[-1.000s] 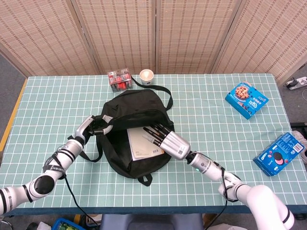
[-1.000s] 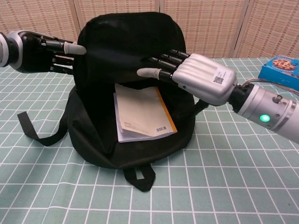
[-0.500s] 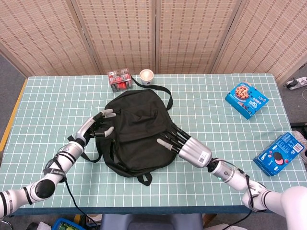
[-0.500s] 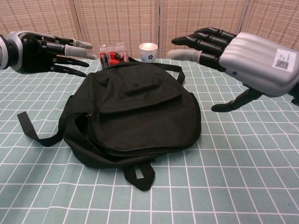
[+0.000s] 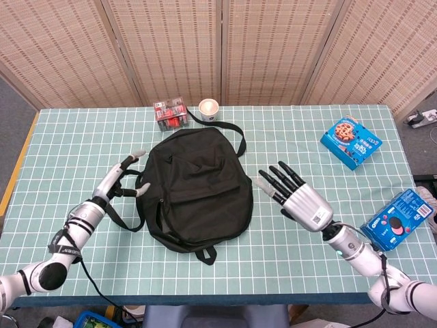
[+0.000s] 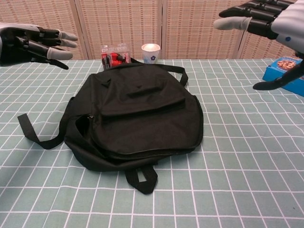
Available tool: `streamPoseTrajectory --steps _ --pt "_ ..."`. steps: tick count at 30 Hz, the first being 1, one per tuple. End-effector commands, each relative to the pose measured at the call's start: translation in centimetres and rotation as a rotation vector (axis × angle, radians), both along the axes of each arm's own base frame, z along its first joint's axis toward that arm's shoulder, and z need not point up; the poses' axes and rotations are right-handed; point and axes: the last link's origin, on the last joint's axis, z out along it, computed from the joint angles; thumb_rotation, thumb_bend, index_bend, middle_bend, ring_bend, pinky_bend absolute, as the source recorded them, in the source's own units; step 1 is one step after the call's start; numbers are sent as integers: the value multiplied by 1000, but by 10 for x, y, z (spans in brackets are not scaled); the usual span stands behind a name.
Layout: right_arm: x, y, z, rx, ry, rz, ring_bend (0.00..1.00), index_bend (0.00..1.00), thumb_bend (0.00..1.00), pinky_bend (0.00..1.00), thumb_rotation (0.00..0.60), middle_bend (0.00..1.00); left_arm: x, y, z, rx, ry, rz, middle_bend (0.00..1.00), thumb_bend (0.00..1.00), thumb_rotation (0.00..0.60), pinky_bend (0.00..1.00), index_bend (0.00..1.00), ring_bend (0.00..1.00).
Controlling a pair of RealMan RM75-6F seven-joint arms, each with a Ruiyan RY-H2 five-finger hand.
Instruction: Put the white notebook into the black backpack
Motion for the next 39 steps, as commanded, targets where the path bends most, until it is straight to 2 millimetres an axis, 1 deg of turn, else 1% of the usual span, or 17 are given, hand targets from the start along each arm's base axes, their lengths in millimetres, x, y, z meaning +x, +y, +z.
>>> streamPoseTrajectory --steps 1,3,5,8,12,16,19,23,26,34,39 --pt "-15 0 14 -1 -8 -119 86 142 198 138 600 121 -25 0 9 73 142 -15 42 347 600 172 63 48" --pt "-22 1 22 -3 -14 -171 146 209 245 217 600 172 -36 -2 14 104 195 -16 42 347 600 172 86 49" --pt "-30 3 29 -1 -22 -223 178 254 274 259 600 207 -47 -4 19 135 254 -24 43 347 600 172 108 49" --pt "-42 7 39 3 -37 -297 194 301 311 273 600 238 -62 -9 27 191 339 -37 43 347 600 172 120 49" --pt "-55 12 51 2 -57 -369 221 349 327 292 600 285 -78 -18 36 239 409 -40 43 347 600 170 131 49" --pt "-66 20 60 3 -88 -419 268 387 332 347 600 316 -94 -34 46 294 527 -67 43 347 600 168 141 54" --pt "-76 28 69 -2 -98 -450 299 406 343 373 600 328 -104 -52 53 340 592 -70 43 347 600 165 160 54" --pt "-87 39 77 -2 -123 -499 306 421 348 384 600 335 -113 -77 60 394 657 -83 45 347 600 163 182 54" --pt "-93 47 82 -16 -135 -525 306 423 353 387 600 335 -117 -96 61 416 695 -90 47 347 600 163 191 54" --pt "-99 68 90 -48 -164 -535 306 428 379 396 600 334 -125 -140 62 422 803 -94 49 347 600 163 191 57" --pt "-102 81 95 -93 -177 -546 306 428 389 396 600 334 -122 -160 62 432 843 -76 49 347 600 162 196 59"
